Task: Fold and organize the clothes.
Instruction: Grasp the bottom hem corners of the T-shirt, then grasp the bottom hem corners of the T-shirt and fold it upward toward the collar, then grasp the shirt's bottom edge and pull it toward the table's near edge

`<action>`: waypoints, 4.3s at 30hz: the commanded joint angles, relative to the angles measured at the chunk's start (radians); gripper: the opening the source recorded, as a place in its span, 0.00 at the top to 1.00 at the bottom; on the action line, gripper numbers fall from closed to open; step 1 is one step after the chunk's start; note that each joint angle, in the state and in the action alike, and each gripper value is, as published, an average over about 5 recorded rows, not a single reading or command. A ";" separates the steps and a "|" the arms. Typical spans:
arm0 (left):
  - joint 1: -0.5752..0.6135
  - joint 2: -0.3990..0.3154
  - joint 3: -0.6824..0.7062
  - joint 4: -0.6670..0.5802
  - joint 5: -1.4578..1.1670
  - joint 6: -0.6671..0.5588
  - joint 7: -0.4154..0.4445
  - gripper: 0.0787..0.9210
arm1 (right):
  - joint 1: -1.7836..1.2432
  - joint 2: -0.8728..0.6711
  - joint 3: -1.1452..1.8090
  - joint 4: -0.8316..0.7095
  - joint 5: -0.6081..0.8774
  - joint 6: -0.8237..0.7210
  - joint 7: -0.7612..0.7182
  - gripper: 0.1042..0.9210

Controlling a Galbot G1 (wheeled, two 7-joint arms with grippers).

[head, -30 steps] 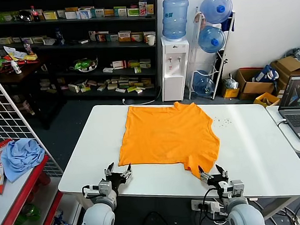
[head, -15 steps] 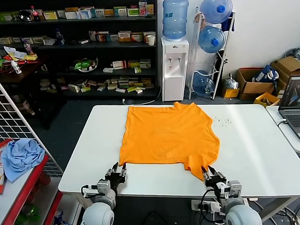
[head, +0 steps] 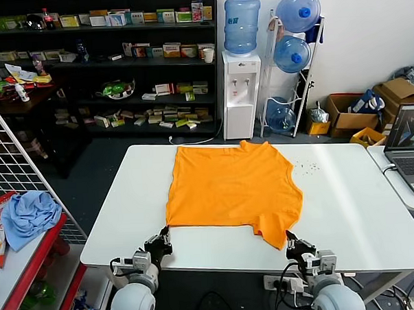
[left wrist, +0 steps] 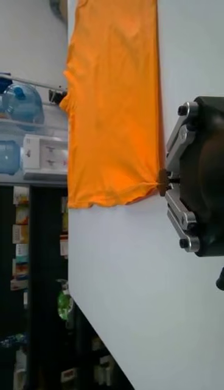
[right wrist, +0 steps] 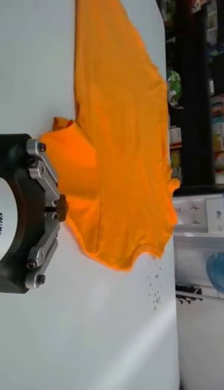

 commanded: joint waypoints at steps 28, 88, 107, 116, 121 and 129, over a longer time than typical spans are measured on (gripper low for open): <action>0.028 -0.001 -0.003 -0.039 0.012 -0.007 0.004 0.99 | 0.092 0.094 -0.021 -0.115 0.104 0.046 0.096 0.52; -0.057 0.068 0.090 0.037 0.122 -0.089 -0.025 0.99 | 0.170 -0.165 -0.066 -0.169 -0.178 0.222 0.010 0.98; -0.075 0.076 0.127 0.027 0.089 -0.126 -0.027 0.84 | 0.171 -0.180 -0.102 -0.088 0.010 0.041 0.029 0.73; -0.002 0.129 0.112 -0.085 -0.014 -0.070 -0.043 0.55 | 0.049 -0.242 -0.013 0.054 0.127 -0.091 0.059 0.42; 0.004 0.126 0.111 -0.074 -0.053 -0.047 -0.052 0.37 | 0.011 -0.246 0.005 0.042 0.105 -0.091 0.051 0.25; -0.023 0.106 0.114 -0.002 -0.086 -0.032 -0.059 0.14 | 0.014 -0.223 -0.001 -0.018 0.061 -0.071 0.040 0.12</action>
